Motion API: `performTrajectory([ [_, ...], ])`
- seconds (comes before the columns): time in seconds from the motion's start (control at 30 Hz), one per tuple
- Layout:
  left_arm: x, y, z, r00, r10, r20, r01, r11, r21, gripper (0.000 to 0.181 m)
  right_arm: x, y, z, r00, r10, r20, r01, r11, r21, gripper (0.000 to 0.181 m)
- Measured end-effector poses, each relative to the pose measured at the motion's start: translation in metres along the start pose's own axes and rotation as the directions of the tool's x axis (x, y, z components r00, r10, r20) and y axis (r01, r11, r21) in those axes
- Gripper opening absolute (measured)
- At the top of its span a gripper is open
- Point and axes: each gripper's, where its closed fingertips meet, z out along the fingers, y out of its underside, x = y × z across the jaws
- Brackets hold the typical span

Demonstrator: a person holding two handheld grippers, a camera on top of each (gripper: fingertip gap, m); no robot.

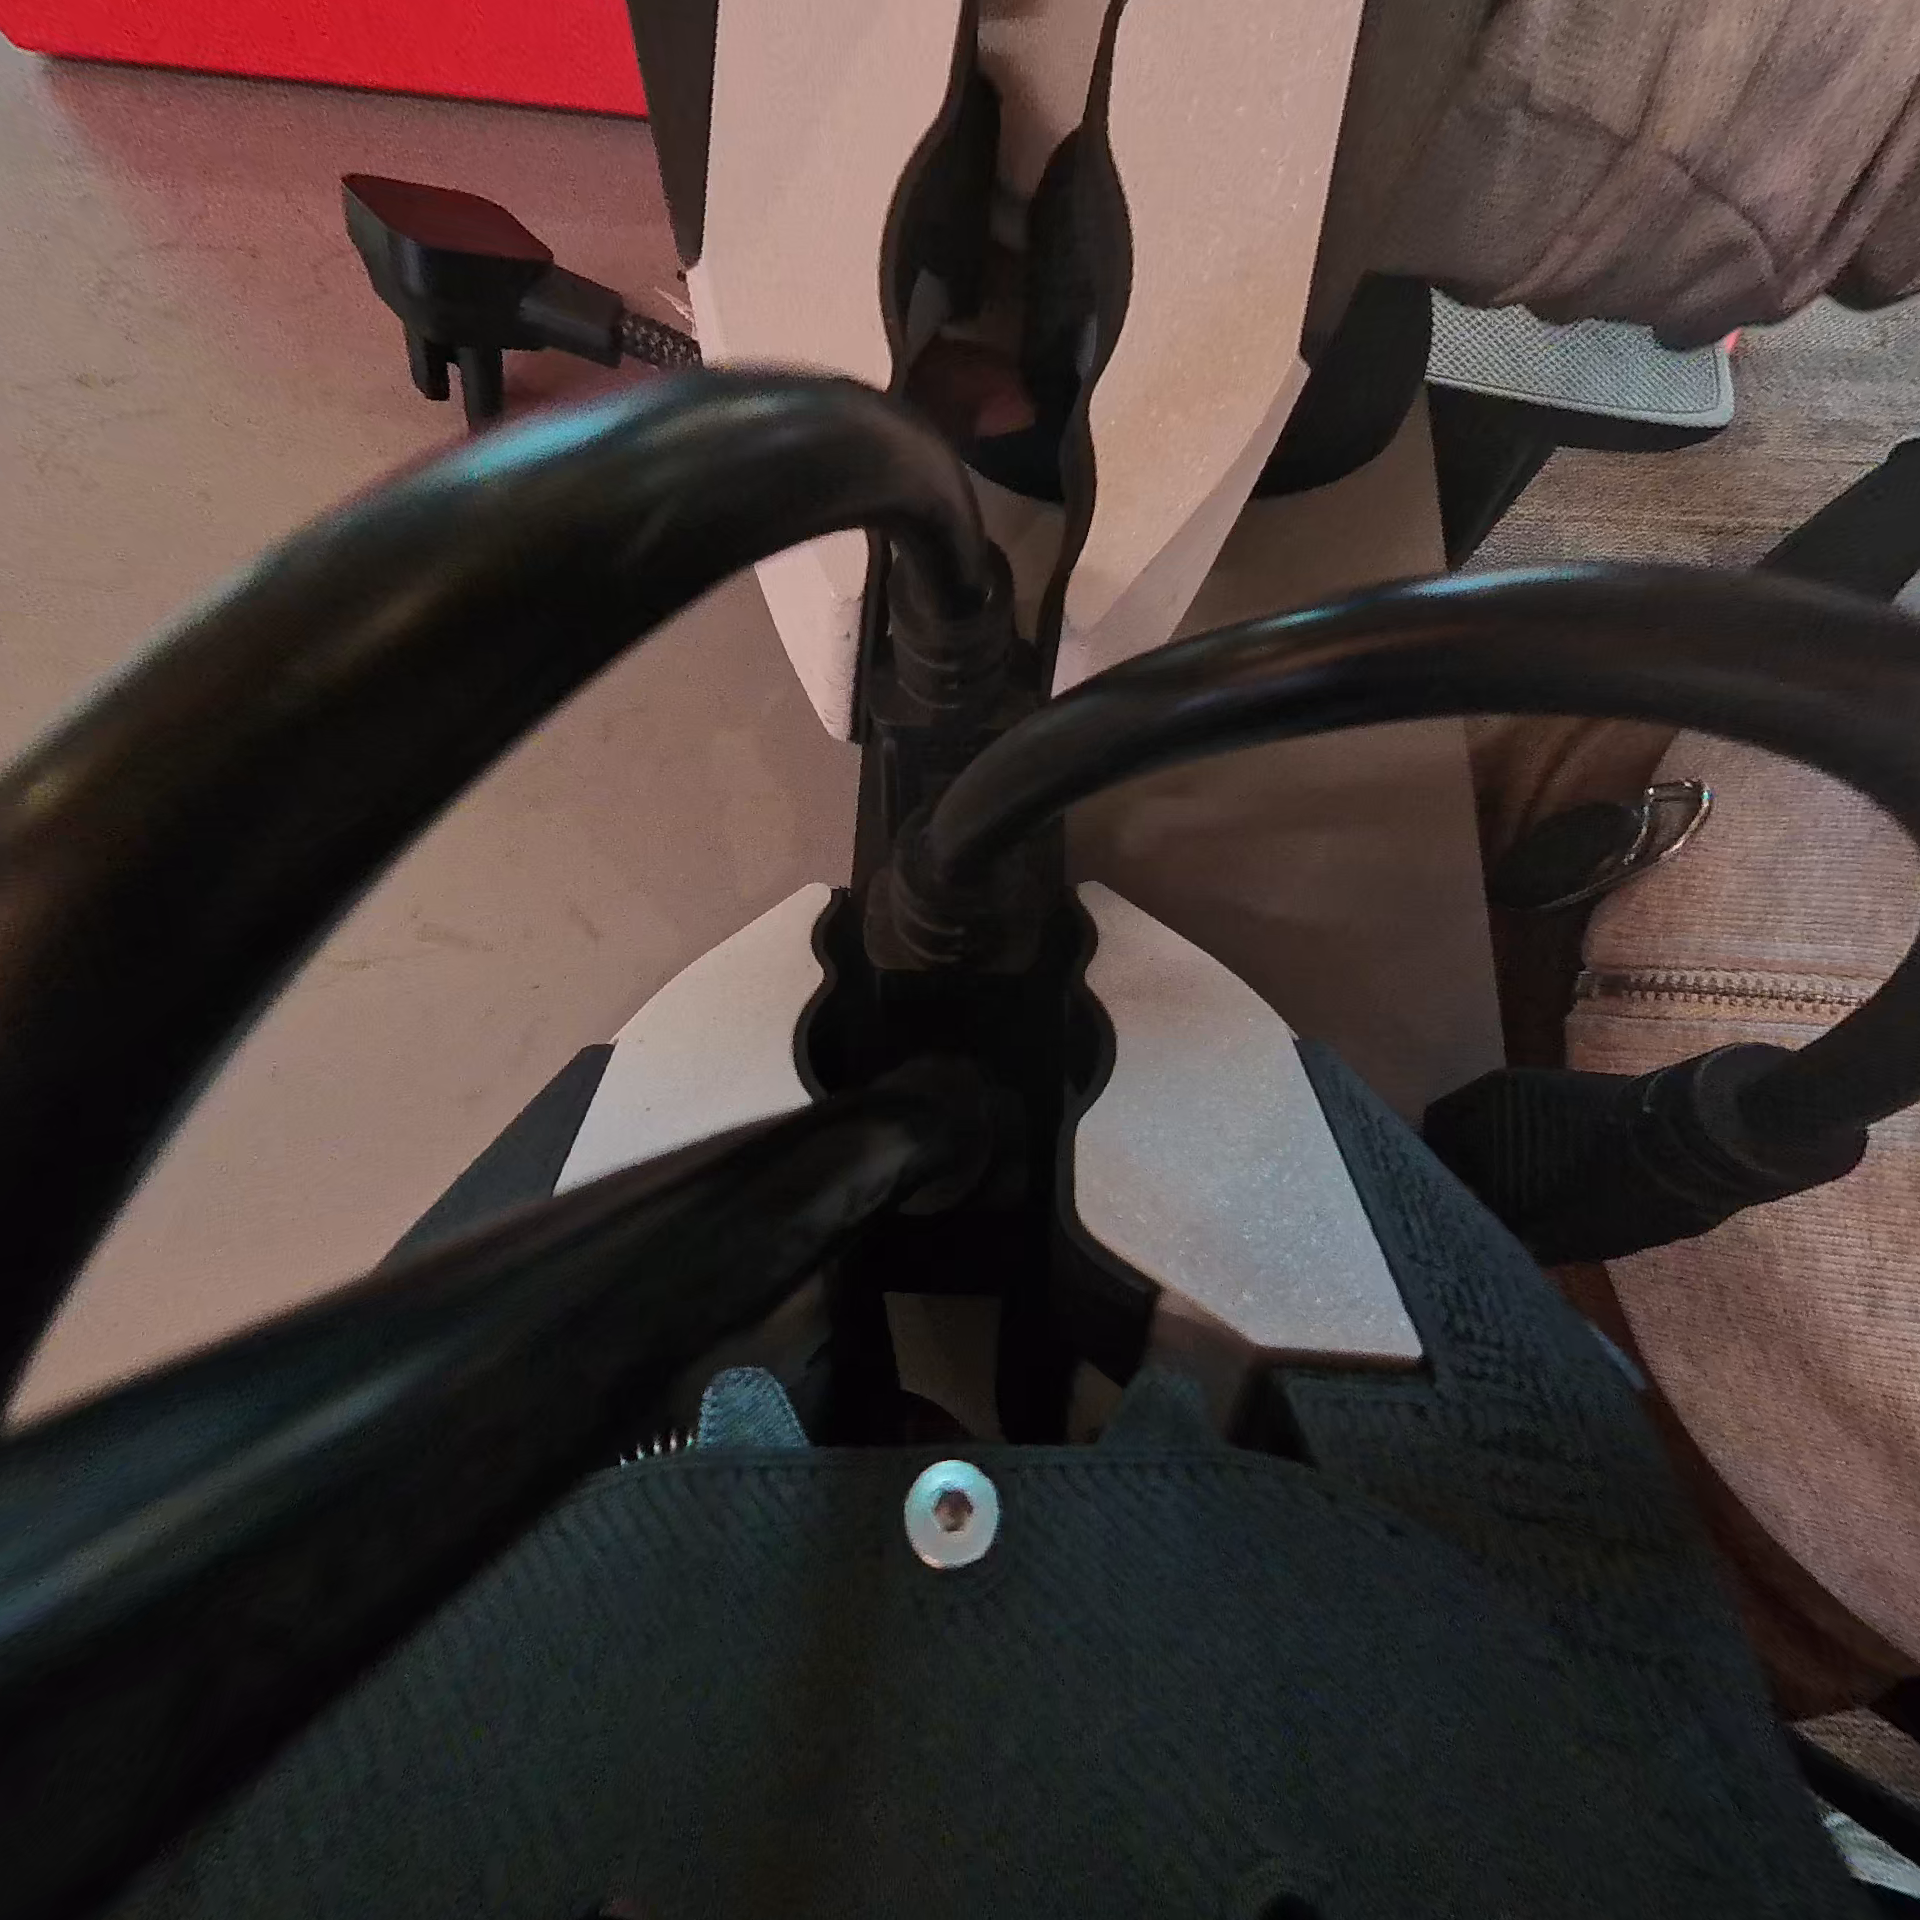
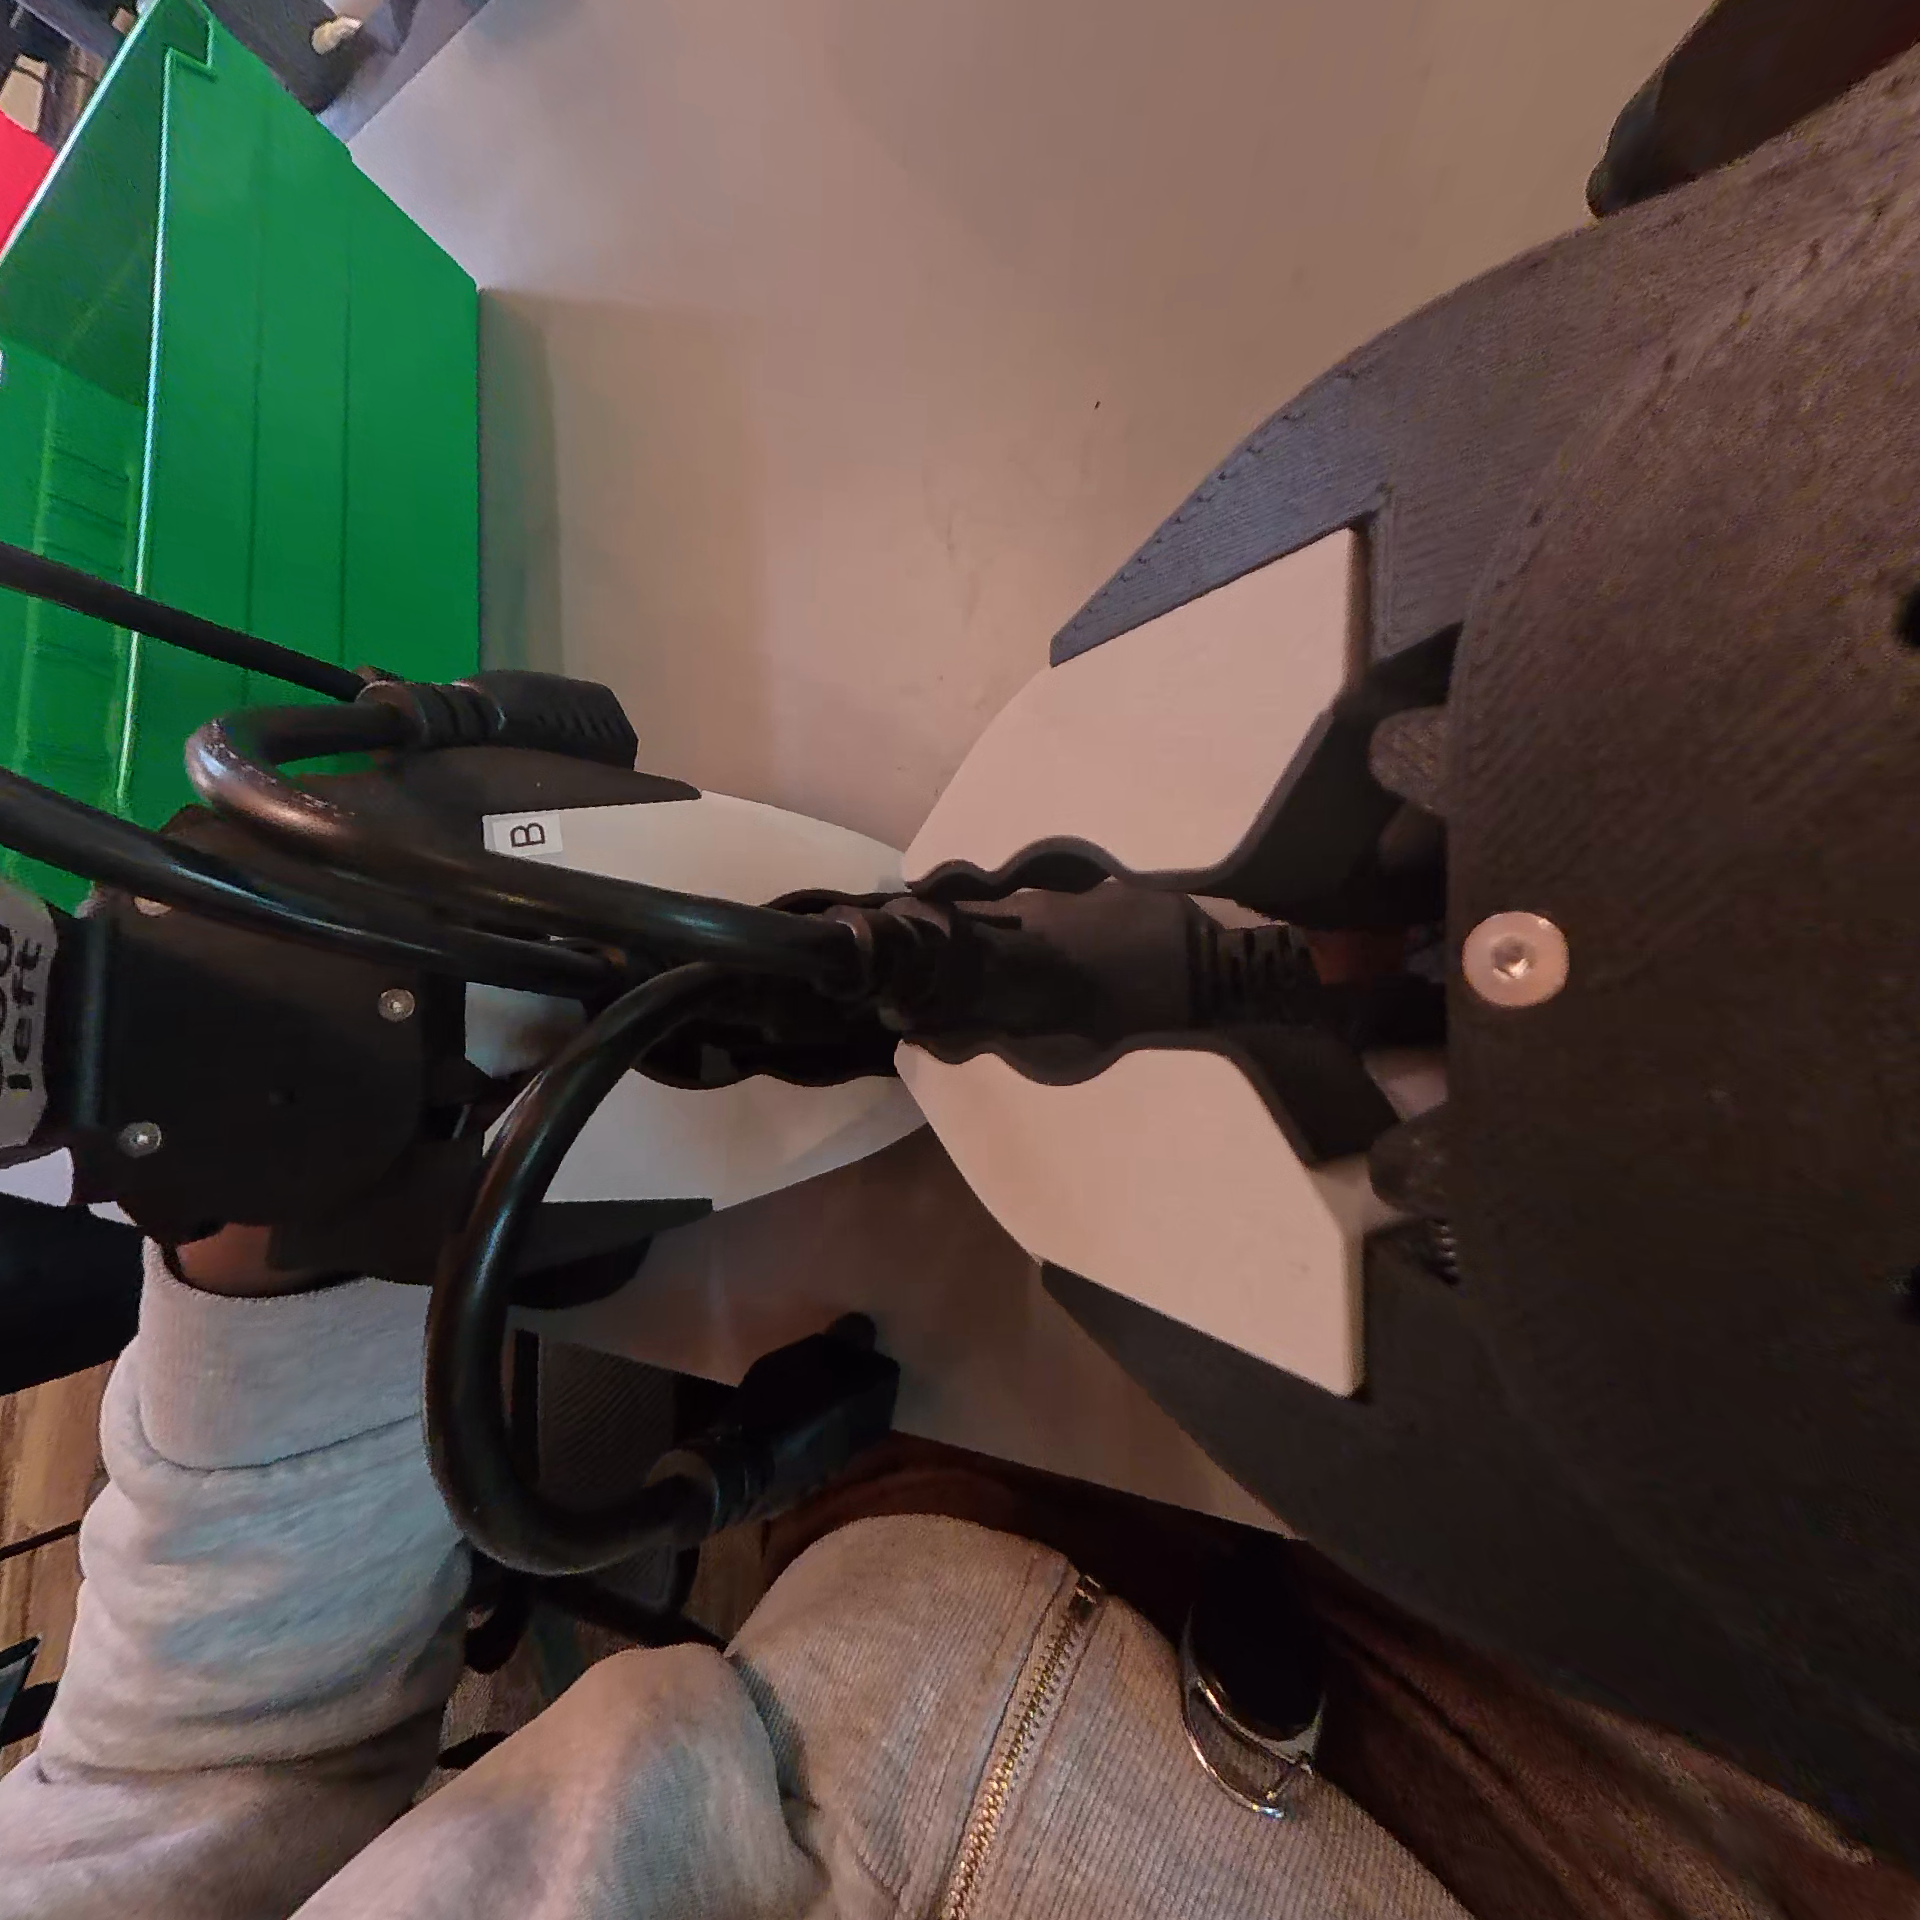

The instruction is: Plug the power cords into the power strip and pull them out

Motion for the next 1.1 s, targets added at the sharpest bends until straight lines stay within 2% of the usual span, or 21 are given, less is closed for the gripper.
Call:
performTrajectory([
  [0.13,0.0004,-0.0003,-0.0009,1.000,-0.007,-0.011,0.007,1.000,0.004,0.039,-0.0002,-0.0004,0.0010,1.000,0.010,0.004,-0.010,1.000,0.011,0.024],
  [0.23,0.0030,0.0002,-0.0008,1.000,0.003,-0.026,-0.003,1.000,0.000,0.047,0.0000,-0.0003,0.0009,1.000,0.016,0.007,-0.016,1.000,0.016,0.024],
  [0.3,0.0019,0.0076,0.0041,1.000,0.014,-0.010,-0.014,0.998,-0.063,0.053,-0.0002,-0.0002,0.0008,1.000,0.018,0.010,-0.018,1.000,0.016,0.024],
  [0.4,0.0011,0.0080,0.0048,1.000,0.030,0.005,-0.030,0.997,-0.077,0.044,-0.0018,0.0000,-0.0002,1.000,0.018,0.024,-0.019,1.000,0.024,0.024],
  [0.87,0.0009,0.0029,0.0007,1.000,0.022,0.002,-0.022,1.000,-0.022,0.046,-0.0011,0.0004,-0.0003,0.999,0.026,0.026,-0.027,0.999,0.038,0.024],
  [1.1,-0.0013,0.0043,0.0018,1.000,0.008,0.006,-0.007,0.999,-0.037,0.043,-0.0005,0.0010,-0.0008,0.998,0.047,0.037,-0.049,0.998,0.049,0.024],
])
